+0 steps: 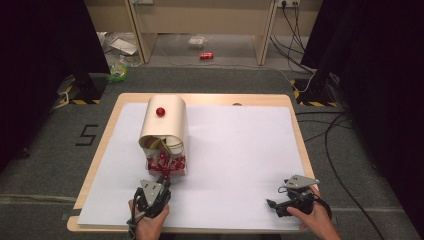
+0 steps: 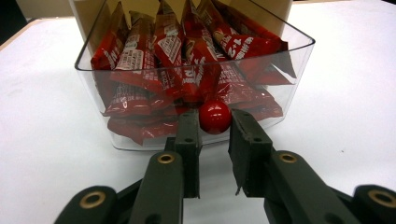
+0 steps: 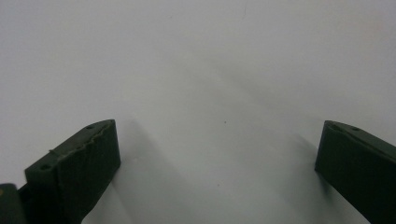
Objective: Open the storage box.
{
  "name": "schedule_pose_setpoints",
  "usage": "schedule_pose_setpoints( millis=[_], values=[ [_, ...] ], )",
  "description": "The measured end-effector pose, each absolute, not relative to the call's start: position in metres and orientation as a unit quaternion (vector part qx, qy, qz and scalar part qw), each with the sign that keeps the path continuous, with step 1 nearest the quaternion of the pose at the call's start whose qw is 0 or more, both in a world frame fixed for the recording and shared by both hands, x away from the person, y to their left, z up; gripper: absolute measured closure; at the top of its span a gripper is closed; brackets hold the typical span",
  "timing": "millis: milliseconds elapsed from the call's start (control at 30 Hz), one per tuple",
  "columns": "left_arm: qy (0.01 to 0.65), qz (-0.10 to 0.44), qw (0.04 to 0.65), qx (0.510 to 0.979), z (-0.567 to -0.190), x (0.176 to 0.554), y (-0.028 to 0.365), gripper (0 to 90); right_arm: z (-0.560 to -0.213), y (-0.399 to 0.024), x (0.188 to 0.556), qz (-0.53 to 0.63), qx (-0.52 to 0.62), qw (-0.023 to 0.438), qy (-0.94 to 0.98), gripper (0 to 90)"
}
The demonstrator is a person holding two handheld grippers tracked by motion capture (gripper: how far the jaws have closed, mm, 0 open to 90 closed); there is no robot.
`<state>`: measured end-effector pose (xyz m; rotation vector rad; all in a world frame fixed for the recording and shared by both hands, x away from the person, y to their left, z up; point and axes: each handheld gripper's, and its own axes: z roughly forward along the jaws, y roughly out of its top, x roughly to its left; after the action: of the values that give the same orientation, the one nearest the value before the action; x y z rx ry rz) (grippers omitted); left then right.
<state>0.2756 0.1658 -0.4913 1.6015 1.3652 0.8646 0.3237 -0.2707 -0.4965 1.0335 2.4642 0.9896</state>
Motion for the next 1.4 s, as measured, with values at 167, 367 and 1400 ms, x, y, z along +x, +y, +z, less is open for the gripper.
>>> schedule_pose_setpoints(
  millis=[167,367,1400],
  values=[
    [0.545,0.342,0.420,0.639,-0.492,0.270,0.167,73.0,-0.497,-0.271,0.324,0.344,0.359,0.146,0.856,0.4],
    [0.547,0.329,0.420,0.645,-0.502,0.262,0.171,79.9,-0.497,-0.271,0.324,0.343,0.359,0.146,0.856,0.4],
    [0.510,0.292,0.472,0.657,-0.457,0.269,0.178,35.3,-0.497,-0.271,0.324,0.343,0.359,0.146,0.856,0.4]
  ],
)
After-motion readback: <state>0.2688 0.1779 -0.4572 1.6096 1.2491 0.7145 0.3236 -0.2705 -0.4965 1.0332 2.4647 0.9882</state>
